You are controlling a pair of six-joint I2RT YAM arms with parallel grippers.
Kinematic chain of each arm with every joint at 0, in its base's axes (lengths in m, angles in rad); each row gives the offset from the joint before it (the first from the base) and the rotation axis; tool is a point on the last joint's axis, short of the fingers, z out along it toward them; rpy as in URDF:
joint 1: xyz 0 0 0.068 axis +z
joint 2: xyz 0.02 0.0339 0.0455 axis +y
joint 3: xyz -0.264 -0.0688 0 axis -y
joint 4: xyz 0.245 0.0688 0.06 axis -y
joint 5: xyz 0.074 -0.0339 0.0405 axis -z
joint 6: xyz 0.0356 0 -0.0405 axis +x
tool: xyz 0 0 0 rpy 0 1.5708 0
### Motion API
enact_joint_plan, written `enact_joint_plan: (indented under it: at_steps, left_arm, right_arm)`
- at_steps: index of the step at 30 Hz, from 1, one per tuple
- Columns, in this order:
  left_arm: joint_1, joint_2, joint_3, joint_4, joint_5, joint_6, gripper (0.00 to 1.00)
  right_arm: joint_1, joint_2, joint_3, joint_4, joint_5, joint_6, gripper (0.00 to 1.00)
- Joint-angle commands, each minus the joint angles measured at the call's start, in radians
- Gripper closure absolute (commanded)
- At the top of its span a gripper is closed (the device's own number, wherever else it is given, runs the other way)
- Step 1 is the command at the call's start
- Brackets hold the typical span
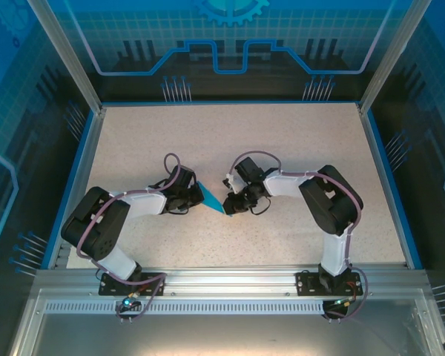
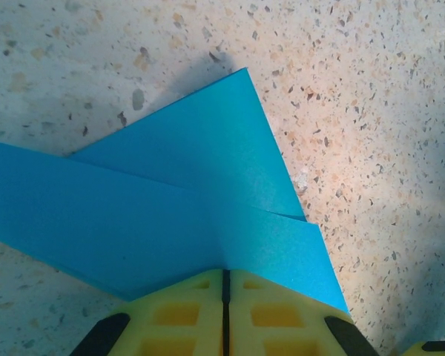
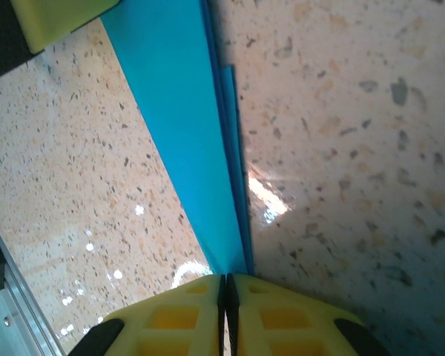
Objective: Fold a paper plane with a square sheet of paper (pick it up from the middle)
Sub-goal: Fold the wing for the fifth time at the center of the table.
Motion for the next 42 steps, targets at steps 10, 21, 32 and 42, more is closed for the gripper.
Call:
enact_joint_plan:
  at_steps: [10,21,32,42]
  left_arm:
    - [0.009,0.033,0.011,-0.081,-0.078,0.000,0.89]
    - [0.008,0.031,0.009,-0.076,-0.070,0.002,0.90]
    - [0.009,0.031,0.007,-0.068,-0.057,0.002,0.89]
    - [0.008,0.031,0.005,-0.067,-0.057,0.003,0.89]
  right_arm:
    - [-0.016,-0.037,-0.099,-0.152,0.000,-0.044,0.88]
    - [0.000,-0.137,-0.075,-0.123,0.047,-0.016,0.90]
    - [0.059,-0.031,0.099,-0.136,0.034,-0.025,0.90]
    - [0.042,0.022,0.069,-0.143,0.035,-0.043,0.91]
